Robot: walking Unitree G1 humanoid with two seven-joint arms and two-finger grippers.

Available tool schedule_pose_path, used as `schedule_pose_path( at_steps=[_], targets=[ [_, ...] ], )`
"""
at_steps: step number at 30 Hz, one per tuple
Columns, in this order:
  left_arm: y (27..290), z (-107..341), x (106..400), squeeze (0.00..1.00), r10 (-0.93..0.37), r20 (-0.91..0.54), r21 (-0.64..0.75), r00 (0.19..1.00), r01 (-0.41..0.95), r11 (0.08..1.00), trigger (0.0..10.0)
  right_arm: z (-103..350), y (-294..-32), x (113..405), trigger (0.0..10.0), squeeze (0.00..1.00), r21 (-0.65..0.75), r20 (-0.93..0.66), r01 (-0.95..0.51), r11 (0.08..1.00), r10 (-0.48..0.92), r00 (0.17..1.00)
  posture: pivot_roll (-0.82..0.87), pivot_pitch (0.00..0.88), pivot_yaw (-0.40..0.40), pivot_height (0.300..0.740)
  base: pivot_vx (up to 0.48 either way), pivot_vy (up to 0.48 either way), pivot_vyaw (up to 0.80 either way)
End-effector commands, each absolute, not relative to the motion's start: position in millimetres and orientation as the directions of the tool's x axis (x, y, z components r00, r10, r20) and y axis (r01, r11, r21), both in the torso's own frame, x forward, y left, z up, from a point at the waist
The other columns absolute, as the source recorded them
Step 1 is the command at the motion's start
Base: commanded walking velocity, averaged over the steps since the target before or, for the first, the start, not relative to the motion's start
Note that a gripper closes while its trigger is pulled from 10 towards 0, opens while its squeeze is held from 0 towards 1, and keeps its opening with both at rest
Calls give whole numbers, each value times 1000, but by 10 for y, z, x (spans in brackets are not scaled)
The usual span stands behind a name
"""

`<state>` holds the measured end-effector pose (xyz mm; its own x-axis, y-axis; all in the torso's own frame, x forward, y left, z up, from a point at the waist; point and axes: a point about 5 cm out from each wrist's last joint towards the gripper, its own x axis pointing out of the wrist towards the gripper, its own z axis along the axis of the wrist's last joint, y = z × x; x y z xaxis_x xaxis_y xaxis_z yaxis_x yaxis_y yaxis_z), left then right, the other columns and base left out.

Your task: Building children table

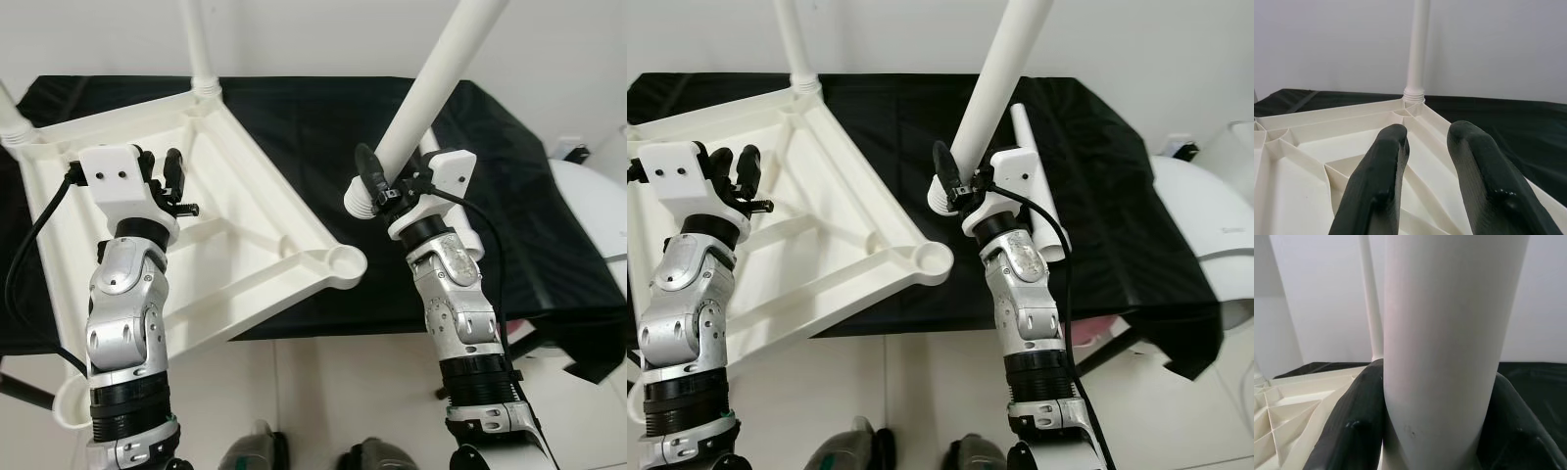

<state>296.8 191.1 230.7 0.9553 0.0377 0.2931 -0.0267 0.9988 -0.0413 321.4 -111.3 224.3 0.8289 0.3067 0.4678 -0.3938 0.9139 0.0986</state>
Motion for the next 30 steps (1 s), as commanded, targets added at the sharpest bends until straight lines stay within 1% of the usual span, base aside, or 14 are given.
schedule_pose_path(
  at_steps=[1,6,14,18,27,30],
  targets=[
    [1870,2285,2968,0,23,280,-39,960,-13,999,10000,2265,-1158,3203,10000,0,102,485,-381,919,288,826,3,115,-20,740,0,0,0],
    [1843,2296,2953,0,3,288,-17,958,2,1000,10000,2262,-1155,3199,10000,0,103,484,-383,918,290,826,7,115,-20,740,0,0,0],
    [1802,2296,2926,0,-36,290,60,956,20,998,10000,2251,-1146,3198,10000,0,104,481,-386,917,294,826,10,122,-18,740,0,0,0],
    [1793,2272,2925,0,-40,278,66,960,22,998,10000,2246,-1151,3197,10000,0,104,479,-384,917,292,828,11,128,-17,740,0,0,0],
    [1801,2268,2927,0,-30,274,63,961,13,998,10000,2248,-1160,3200,10000,0,105,479,-380,919,288,829,10,131,-17,740,0,-407,0],
    [1807,2274,2925,0,-18,278,36,960,9,999,10000,2249,-1159,3201,10000,0,104,479,-380,919,289,829,11,132,-16,740,0,0,0]
  ],
)
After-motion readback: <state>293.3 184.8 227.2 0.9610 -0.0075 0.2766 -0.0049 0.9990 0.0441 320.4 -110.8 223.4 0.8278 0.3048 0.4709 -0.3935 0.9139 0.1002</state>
